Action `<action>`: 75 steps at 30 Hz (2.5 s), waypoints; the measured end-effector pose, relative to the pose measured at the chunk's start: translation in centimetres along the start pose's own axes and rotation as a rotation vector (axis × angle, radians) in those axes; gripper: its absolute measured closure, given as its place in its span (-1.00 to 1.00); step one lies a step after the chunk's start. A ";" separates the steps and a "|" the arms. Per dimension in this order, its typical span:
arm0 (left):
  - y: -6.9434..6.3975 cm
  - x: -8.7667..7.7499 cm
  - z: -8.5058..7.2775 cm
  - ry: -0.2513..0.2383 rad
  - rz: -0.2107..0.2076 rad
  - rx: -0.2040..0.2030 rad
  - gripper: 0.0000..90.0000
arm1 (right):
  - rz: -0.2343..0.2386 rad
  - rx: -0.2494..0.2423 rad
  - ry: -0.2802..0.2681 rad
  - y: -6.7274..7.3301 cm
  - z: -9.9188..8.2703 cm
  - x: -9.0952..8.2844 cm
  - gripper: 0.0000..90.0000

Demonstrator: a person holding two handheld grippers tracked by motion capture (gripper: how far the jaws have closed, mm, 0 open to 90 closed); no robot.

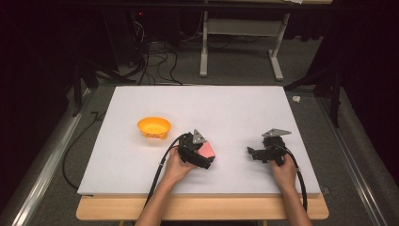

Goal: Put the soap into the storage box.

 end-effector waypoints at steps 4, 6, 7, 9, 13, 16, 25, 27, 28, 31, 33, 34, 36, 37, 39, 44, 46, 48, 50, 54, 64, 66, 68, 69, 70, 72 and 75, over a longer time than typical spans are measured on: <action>0.0 0.3 -0.1 0.012 0.000 -0.001 -0.96 | 0.000 0.000 0.000 0.0 0.0 0.0 -0.68; 0.0 0.4 -0.1 0.016 0.006 0.001 -0.94 | 0.000 -0.001 0.000 0.0 0.0 0.0 -0.68; 0.0 0.5 -0.1 0.017 0.008 0.002 -0.92 | -0.001 0.000 0.000 0.0 0.0 0.0 -0.68; -0.1 0.5 -0.1 0.020 0.012 0.008 -0.84 | -0.001 0.000 0.000 0.0 0.0 0.0 -0.68; -0.3 0.5 0.0 0.014 0.010 0.017 -0.75 | -0.001 0.000 0.000 0.0 0.0 0.0 -0.68; -0.4 0.5 0.0 0.017 0.019 0.019 -0.71 | -0.001 0.000 0.000 0.0 0.0 0.0 -0.68; -0.5 0.5 0.0 0.025 0.025 0.011 -0.70 | -0.001 0.000 0.000 0.0 0.0 0.0 -0.68; -0.5 0.4 0.0 0.027 0.027 0.010 -0.70 | -0.001 0.000 0.000 0.0 0.0 0.0 -0.68; -0.5 0.4 0.0 0.027 0.027 0.010 -0.69 | -0.001 0.000 0.000 0.0 0.0 0.0 -0.68; -0.6 0.4 0.0 0.029 0.032 0.017 -0.69 | -0.001 0.000 0.000 0.0 0.0 0.0 -0.68; -0.7 0.3 0.0 0.035 0.030 0.027 -0.69 | 0.000 0.000 0.000 0.0 0.0 0.0 -0.68; -0.7 0.3 0.0 0.035 0.030 0.027 -0.69 | 0.000 0.000 0.000 0.0 0.0 0.0 -0.68; -0.8 0.2 0.0 0.036 0.027 0.030 -0.69 | -0.001 0.000 0.000 0.0 0.0 0.0 -0.68; -0.8 0.2 0.0 0.035 0.029 0.031 -0.69 | 0.000 0.000 0.000 0.0 0.0 0.0 -0.68; -0.9 0.1 0.1 0.030 0.030 0.030 -0.69 | -0.001 0.000 0.000 0.0 0.0 0.0 -0.68; -0.9 -0.4 0.4 0.013 0.026 0.026 -0.69 | -0.001 0.000 0.000 0.0 0.0 0.0 -0.68; -0.9 -0.8 0.5 0.003 0.026 0.025 -0.69 | -0.001 0.000 0.000 0.0 0.0 0.0 -0.68; -0.9 -1.0 0.6 -0.004 0.022 0.020 -0.69 | 0.000 0.003 -0.001 0.0 0.0 0.0 -0.68; -0.8 -1.2 0.7 -0.008 0.021 0.014 -0.69 | 0.000 0.003 -0.001 0.0 0.0 0.0 -0.68; -0.5 -1.6 0.8 -0.015 0.028 -0.001 -0.69 | 0.000 0.003 -0.001 0.0 0.0 0.0 -0.68; -0.2 -2.9 1.0 -0.037 0.048 -0.019 -0.69 | 0.000 0.000 0.000 0.0 0.0 0.0 -0.68; -0.2 -3.1 1.0 -0.037 0.049 -0.022 -0.69 | 0.000 0.000 0.000 0.0 0.0 0.0 -0.68; -0.2 -3.2 1.0 -0.044 0.051 -0.027 -0.69 | -0.001 0.001 0.000 0.0 0.0 0.0 -0.68; -0.1 -3.4 1.1 -0.046 0.052 -0.029 -0.69 | -0.001 0.000 0.000 0.0 0.0 0.0 -0.68; -0.1 -3.4 1.1 -0.049 0.051 -0.033 -0.69 | 0.000 0.000 0.000 0.0 0.0 0.0 -0.68; 0.0 -3.7 1.1 -0.054 0.055 -0.042 -0.69 | -0.001 0.000 0.000 0.0 0.0 0.0 -0.68; 0.2 -4.1 1.1 -0.063 0.061 -0.053 -0.69 | 0.000 0.000 0.000 0.0 0.0 0.0 -0.68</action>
Point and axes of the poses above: each handheld gripper's, and its own axes: x roughly forward along the jaws, z roughly out of its top, y roughly to its left, the point moved 4 cm from there along x, roughly forward along the jaws, and after that the axes turned 5 degrees about x, right-handed, at the moved point
